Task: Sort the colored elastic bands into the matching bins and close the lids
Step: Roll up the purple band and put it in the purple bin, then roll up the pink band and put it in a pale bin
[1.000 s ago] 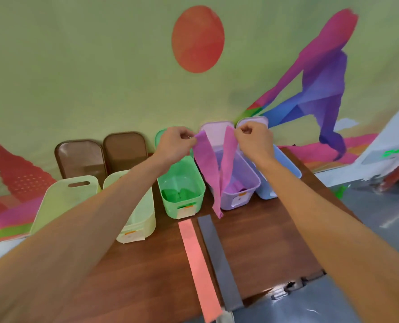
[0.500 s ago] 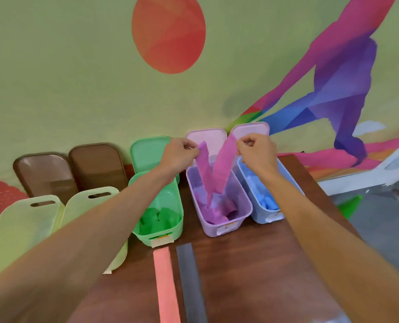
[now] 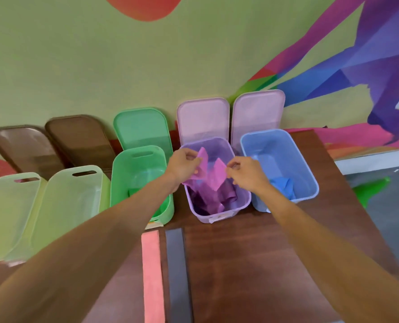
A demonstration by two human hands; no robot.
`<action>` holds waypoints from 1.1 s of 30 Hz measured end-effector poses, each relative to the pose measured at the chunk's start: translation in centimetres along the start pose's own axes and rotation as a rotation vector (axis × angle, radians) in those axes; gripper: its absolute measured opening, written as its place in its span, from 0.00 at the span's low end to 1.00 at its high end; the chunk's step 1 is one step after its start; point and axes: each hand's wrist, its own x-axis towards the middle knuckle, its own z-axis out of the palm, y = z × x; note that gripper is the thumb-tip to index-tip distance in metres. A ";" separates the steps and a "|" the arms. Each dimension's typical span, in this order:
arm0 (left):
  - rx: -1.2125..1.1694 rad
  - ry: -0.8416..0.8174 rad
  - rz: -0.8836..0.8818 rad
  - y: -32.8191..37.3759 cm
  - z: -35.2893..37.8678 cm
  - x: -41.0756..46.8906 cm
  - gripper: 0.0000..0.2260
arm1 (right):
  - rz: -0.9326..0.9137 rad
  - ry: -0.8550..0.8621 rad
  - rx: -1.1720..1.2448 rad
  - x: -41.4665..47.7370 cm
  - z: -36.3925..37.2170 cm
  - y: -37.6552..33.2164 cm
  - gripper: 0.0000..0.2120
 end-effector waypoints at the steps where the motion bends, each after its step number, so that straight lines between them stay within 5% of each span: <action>1: 0.008 -0.036 -0.002 -0.3 0.2 0.0 0.07 | -0.002 -0.019 -0.013 0.0 0.4 0.2 0.07; 15: 0.057 -0.217 -0.049 -5.3 -3.9 -5.0 0.09 | 0.120 0.043 -0.173 -3.8 3.8 0.4 0.09; 33: 0.126 -0.260 -0.039 -19.5 -16.4 -16.2 0.09 | 0.059 -0.112 -0.286 -15.9 17.7 -5.6 0.08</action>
